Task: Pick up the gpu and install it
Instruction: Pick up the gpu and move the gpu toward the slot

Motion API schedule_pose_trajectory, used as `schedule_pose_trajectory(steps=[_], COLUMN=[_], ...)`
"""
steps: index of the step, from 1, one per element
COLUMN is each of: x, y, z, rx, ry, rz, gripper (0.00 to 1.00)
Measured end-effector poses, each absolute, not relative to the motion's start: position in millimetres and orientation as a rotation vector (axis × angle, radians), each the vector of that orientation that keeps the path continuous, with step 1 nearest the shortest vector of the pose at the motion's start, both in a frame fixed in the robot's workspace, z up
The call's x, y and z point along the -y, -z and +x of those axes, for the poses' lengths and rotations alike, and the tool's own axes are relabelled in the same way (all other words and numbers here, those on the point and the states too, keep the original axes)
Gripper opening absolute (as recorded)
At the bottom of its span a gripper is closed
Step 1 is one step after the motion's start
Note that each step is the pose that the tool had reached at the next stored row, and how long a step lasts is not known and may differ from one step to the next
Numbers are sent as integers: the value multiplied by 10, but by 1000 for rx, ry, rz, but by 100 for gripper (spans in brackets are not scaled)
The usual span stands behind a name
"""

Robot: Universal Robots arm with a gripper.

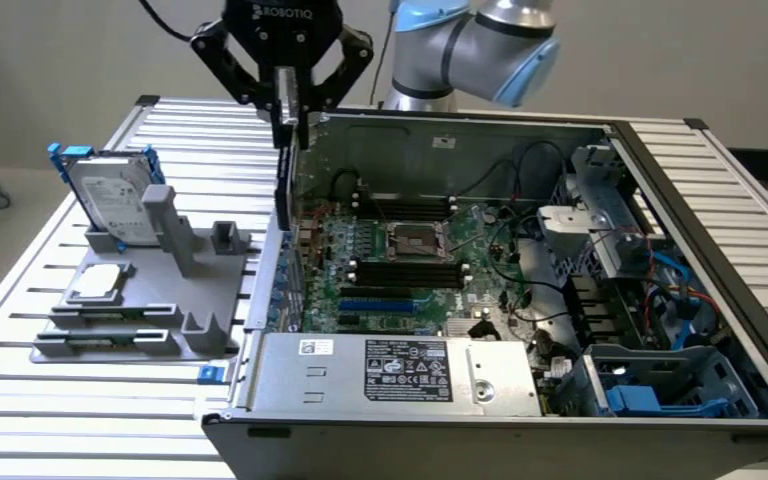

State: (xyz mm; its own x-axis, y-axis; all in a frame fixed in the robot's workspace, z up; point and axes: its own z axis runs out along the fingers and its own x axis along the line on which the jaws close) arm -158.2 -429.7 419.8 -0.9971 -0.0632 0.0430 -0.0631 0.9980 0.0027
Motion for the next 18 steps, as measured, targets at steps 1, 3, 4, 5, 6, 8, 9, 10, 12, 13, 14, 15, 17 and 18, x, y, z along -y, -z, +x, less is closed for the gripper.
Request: schedule_pose_trajectory(steps=[1,3,4,5,6,8,9,10,12,13,14,15,17,18], x=[4299,4301,4301,4301,4301,4301,4301,4301,4301,4301,4301,4301,4301,4301], y=[-4195,-4175,-4156,-4137,-4119,-4083,-4065,-4047,-4010,-3992,-3974,-3956,-3919,-3901], z=[-1538,-1446,-1401,-1353,-1307,-1217,-1173,-1127,-1035,-990,-945,-900,-807,-764], rx=[3097,3097,3097,3097,3097,3097,3097,3097,3097,3097,3097,3097,3097,3097], ry=[2,2,1,0,-1,-3,-4,-5,-7,-8,-8,-9,-10,-10], rz=[98,98,98,98,98,98,98,98,98,98,98,98,98,98], gripper=[26,26,26,26,26,26,26,26,26,26,26,26,26,26])
